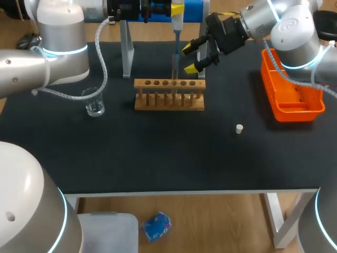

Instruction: Invert the test tube, pick up the pipette, mount the tip to pipette, aspirate from beaker and dispense into the tube, eject the tip, return the pipette, and cap with the stopper.

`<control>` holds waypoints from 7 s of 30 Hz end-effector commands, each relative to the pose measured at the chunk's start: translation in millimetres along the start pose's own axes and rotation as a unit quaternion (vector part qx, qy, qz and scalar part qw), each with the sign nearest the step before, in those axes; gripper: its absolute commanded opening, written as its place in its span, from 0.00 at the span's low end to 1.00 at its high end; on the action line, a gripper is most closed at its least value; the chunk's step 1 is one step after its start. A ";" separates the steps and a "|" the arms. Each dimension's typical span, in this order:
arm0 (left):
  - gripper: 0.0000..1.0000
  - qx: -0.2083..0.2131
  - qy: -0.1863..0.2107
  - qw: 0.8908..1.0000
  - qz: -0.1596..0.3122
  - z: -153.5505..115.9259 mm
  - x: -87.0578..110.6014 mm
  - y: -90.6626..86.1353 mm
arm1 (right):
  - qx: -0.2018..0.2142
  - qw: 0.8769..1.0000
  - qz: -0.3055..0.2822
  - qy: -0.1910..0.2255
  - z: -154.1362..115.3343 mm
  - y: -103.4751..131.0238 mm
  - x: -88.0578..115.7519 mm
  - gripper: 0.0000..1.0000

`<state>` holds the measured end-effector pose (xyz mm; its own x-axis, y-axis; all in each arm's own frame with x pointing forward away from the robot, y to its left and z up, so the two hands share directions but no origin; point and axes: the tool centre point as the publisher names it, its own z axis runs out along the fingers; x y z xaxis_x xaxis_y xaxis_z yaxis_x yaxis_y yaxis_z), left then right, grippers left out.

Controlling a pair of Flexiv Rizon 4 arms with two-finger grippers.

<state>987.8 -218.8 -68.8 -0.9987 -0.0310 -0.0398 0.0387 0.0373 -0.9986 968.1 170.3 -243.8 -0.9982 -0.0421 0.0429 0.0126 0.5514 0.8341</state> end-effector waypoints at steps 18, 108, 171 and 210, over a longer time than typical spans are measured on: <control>0.00 0.008 -0.004 1.000 -0.006 3.4 8.1 9.2 | 0.002 1.000 0.000 0.001 -1.3 0.5 0.3 1.00; 0.00 0.001 0.002 1.000 -0.021 -3.3 -12.5 11.8 | 0.002 1.000 0.000 0.001 -1.3 0.5 0.3 1.00; 0.00 0.003 -0.014 1.000 -0.020 -0.9 -11.8 23.3 | 0.002 1.000 0.000 0.001 -1.3 0.5 0.3 1.00; 0.00 0.003 -0.014 1.000 -0.020 -0.9 -11.8 23.3 | -0.108 0.989 -0.085 -0.052 -164.2 121.7 19.9 1.00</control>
<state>1000.7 -216.0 -91.5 -0.9984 -0.0563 0.0013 -0.0031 0.0306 -0.9995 959.6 99.2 -57.1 -0.9873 -0.0249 -0.1570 -0.1553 0.3611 0.9195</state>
